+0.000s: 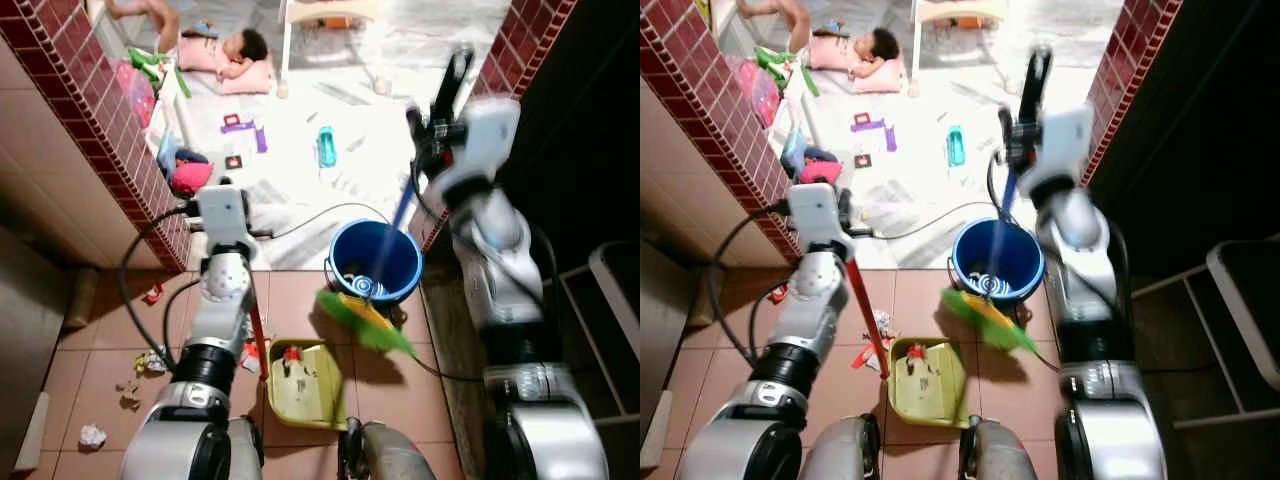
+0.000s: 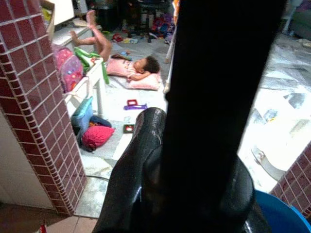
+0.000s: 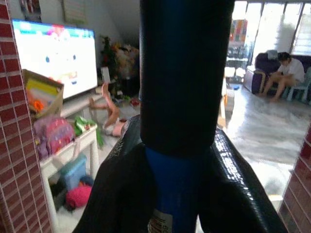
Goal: Sweep floor
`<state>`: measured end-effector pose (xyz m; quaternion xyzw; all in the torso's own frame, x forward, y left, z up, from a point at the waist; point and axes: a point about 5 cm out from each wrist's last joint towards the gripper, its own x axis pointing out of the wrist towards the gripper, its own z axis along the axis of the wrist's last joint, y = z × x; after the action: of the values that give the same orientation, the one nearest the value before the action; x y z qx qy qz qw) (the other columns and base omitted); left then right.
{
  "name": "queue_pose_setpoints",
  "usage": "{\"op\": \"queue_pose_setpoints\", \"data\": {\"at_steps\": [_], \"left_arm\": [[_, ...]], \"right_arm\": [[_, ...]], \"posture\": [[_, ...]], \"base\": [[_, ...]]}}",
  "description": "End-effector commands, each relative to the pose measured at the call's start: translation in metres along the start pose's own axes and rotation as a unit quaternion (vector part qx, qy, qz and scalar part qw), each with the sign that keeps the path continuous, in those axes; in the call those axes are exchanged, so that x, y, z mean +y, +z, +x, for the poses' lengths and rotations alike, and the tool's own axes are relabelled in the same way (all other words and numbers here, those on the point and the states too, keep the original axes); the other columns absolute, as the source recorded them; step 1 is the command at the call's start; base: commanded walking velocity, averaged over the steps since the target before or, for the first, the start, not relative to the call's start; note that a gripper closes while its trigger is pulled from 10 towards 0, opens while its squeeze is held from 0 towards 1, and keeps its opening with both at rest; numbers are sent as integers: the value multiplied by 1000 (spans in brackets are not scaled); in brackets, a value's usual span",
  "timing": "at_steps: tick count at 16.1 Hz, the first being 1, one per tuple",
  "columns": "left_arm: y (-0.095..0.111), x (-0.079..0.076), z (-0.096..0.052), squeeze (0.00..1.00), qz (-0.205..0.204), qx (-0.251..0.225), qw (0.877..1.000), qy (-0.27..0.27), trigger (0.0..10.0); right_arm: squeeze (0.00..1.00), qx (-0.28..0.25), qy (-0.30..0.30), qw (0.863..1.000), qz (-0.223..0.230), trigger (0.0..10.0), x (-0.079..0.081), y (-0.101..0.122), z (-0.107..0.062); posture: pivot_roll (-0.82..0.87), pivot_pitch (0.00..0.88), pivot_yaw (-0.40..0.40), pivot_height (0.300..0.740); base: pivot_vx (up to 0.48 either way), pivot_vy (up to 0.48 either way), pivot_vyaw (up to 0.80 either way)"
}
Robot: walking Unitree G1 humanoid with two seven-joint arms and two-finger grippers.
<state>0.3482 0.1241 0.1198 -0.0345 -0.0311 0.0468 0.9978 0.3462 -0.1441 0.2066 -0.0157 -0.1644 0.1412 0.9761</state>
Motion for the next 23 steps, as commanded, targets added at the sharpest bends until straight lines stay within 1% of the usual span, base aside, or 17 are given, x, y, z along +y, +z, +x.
{"op": "queue_pose_setpoints", "data": {"at_steps": [1, 2, 3, 5, 7, 8, 9, 12, 15, 17, 18, 20, 22, 23], "left_arm": [[17, 5, 3, 0, -8, -35, 999, 12, 10000], [23, 11, 3, 0, -4, -46, 999, 18, 10000], [28, 18, 2, 0, 3, -59, 998, 23, 10000], [32, 25, 0, 0, 19, -74, 997, 27, 10000], [31, 31, -5, 0, 30, -79, 996, 23, 10000], [31, 32, -7, 0, 42, -81, 996, 20, 10000], [32, 32, -10, 0, 49, -82, 995, 12, 10000], [35, 26, -11, 0, 42, -82, 996, -1, 10000], [36, 22, -13, 0, 38, -81, 996, -5, 10000], [30, 20, -18, 0, 35, -71, 997, -7, 10000], [24, 17, -20, 0, 17, -52, 998, -20, 10000], [23, 19, -23, 0, 20, -52, 998, -19, 10000], [25, 23, -20, 0, 32, -59, 998, -13, 10000], [30, 26, -18, 0, 34, -64, 997, -9, 10000]], "right_arm": [[0, -28, 13, 999, -14, 10000, 5, 13, 0], [0, -14, 4, 1000, -15, 10000, 6, 4, -7], [0, 4, -12, 1000, -27, 10000, 5, -9, -16], [0, 33, -52, 998, -14, 10000, 1, -26, -26], [0, 42, -66, 997, -14, 10000, 4, -34, -33], [0, 51, -78, 996, -1, 10000, 5, -38, -34], [0, 55, -83, 995, 7, 10000, 7, -40, -34], [0, 54, -84, 995, 11, 10000, 12, -41, -33], [0, 61, -99, 993, 19, 10000, 8, -45, -35], [0, 72, -117, 990, 30, 10000, 4, -51, -39], [0, 79, -133, 987, 41, 10000, 2, -55, -41], [0, 77, -155, 984, 44, 10000, -1, -57, -42], [0, 75, -165, 983, 43, 10000, -4, -57, -40], [0, 72, -169, 982, 39, 10000, -6, -56, -40]], "posture": [[-115, 74, -3, 740], [-113, 74, -2, 740], [-103, 70, -1, 740], [-90, 64, -1, 740], [-82, 54, 4, 740], [-78, 46, 7, 740], [-75, 41, 10, 740], [-70, 35, 15, 740], [-71, 37, 6, 740], [-75, 37, 6, 740], [-76, 36, 10, 740], [-73, 31, 17, 740], [-73, 31, 17, 740], [-72, 35, 16, 740]], "base": [[0, 0, 0], [0, 0, 0], [0, 0, 0], [0, 0, 0], [0, 0, 0], [0, 0, 0], [0, 0, -800], [0, 0, -800], [0, 0, -721], [0, 0, 0], [0, 0, 0], [0, 0, 0], [0, 0, 0], [0, 0, 0]]}}
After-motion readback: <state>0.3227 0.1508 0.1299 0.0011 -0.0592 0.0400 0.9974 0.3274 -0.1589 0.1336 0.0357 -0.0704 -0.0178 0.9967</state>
